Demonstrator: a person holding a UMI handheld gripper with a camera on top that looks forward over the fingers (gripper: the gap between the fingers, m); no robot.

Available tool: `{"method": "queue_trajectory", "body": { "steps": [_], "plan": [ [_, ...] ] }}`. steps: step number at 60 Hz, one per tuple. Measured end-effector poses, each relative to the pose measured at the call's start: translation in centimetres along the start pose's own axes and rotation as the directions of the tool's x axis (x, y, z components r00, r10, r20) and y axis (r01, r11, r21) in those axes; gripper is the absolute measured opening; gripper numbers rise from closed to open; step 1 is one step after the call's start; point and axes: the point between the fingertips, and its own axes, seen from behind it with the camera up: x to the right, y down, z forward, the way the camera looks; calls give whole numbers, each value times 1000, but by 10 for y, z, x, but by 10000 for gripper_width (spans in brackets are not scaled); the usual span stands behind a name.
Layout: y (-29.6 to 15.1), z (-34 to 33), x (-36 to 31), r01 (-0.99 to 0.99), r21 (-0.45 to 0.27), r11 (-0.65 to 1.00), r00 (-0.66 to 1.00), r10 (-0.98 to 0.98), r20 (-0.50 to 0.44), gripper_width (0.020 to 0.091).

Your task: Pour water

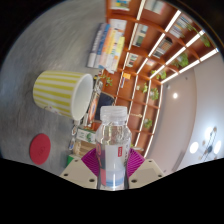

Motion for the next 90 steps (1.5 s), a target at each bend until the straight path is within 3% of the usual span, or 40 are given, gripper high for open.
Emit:
{"method": "queue_trajectory", "body": {
  "steps": [9,13,17,25,31,41,42,53,61,64,69,71,90],
  "plan": [
    [16,-8,-4,-518,-34,854,851,519,76,341],
    [18,-8,-10,-725,-43,687,678,723,133,343],
    [17,-12,-16,-886,-99,454,432,883,181,353],
    [13,-5,-45,-977,-209,-50,-101,965,240,353],
    [11,0,-57,-945,-223,-240,-292,925,242,353],
    [9,6,-90,-948,-232,-218,-271,934,234,364],
    [10,6,-84,-954,-203,-221,-267,934,238,352],
    [10,-4,-86,-968,-169,-183,-220,948,232,354],
    [10,-4,-85,-965,-174,-197,-232,949,214,485],
    [10,-7,-93,-961,-213,-175,-219,954,204,531],
    [18,-14,-107,-947,-276,-163,-214,963,166,761],
    [20,-20,-107,-945,-280,-168,-218,963,157,807],
    [49,-130,-92,-937,-263,-231,-252,966,49,827]
  ]
}}
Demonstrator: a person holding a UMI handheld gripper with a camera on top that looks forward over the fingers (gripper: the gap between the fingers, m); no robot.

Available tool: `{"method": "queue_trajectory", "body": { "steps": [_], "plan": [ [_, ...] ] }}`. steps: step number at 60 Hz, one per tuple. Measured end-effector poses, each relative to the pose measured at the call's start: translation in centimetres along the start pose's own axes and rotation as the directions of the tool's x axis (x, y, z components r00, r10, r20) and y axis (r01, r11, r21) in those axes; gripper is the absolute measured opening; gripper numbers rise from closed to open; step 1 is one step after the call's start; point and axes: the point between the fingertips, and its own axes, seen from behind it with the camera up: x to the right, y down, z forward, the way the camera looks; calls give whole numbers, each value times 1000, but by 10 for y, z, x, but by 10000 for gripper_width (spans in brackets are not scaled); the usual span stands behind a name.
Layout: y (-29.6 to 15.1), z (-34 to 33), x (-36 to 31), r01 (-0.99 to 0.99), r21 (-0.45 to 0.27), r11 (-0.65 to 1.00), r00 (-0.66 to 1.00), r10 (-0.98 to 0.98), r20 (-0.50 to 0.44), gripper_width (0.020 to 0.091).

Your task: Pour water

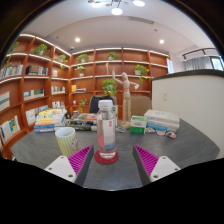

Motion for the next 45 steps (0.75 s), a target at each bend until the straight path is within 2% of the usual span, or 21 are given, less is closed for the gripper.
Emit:
{"method": "queue_trajectory", "body": {
  "steps": [10,22,45],
  "plan": [
    [3,-48,25,-29,13,1000,996,30,-81,832],
    [-9,-80,47,-11,62,998,986,21,-166,821],
    [-10,-87,23,-33,54,998,991,40,-129,822]
  ]
}}
